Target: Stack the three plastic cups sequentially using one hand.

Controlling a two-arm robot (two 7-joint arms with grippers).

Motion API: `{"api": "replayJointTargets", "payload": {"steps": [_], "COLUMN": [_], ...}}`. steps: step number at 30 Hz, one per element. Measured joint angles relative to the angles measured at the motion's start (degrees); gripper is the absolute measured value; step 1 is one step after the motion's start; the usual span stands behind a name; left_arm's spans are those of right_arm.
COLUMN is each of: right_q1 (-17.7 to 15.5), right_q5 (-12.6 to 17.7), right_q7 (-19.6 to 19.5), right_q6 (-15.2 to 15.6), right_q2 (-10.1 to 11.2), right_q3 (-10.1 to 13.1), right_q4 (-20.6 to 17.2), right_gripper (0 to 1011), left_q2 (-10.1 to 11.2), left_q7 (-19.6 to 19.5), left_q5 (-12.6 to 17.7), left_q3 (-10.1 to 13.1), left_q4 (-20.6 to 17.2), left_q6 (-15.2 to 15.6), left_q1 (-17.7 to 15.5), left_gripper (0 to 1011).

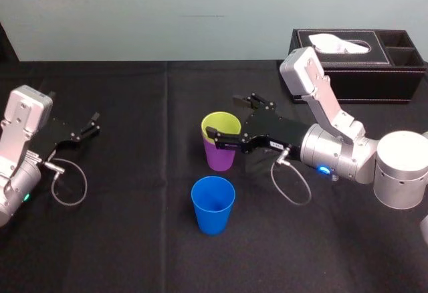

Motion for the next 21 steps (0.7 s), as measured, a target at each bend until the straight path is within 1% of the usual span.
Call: {"api": "replayJointTargets", "payload": {"steps": [2, 16, 21], "right_q1": [0.0, 0.0, -1.9], "right_q5": [0.0, 0.0, 0.3], "right_q7": [0.0, 0.0, -0.2], "right_q6": [0.0, 0.0, -0.7], "right_q2": [0.0, 0.0, 1.6], "right_q3": [0.0, 0.0, 1.2], "right_q4": [0.0, -0.1, -2.8], "right_gripper": [1003, 1003, 1003], "left_q2": [0.0, 0.0, 0.0], "left_q7": [0.0, 0.0, 0.0], "left_q5": [0.0, 0.0, 0.0], "left_q3": [0.0, 0.0, 0.0], "left_q4": [0.0, 0.0, 0.0], "left_q6": [0.0, 0.0, 0.0], "left_q1": [0.0, 0.0, 0.0], "left_gripper": [1011, 1011, 1011]}}
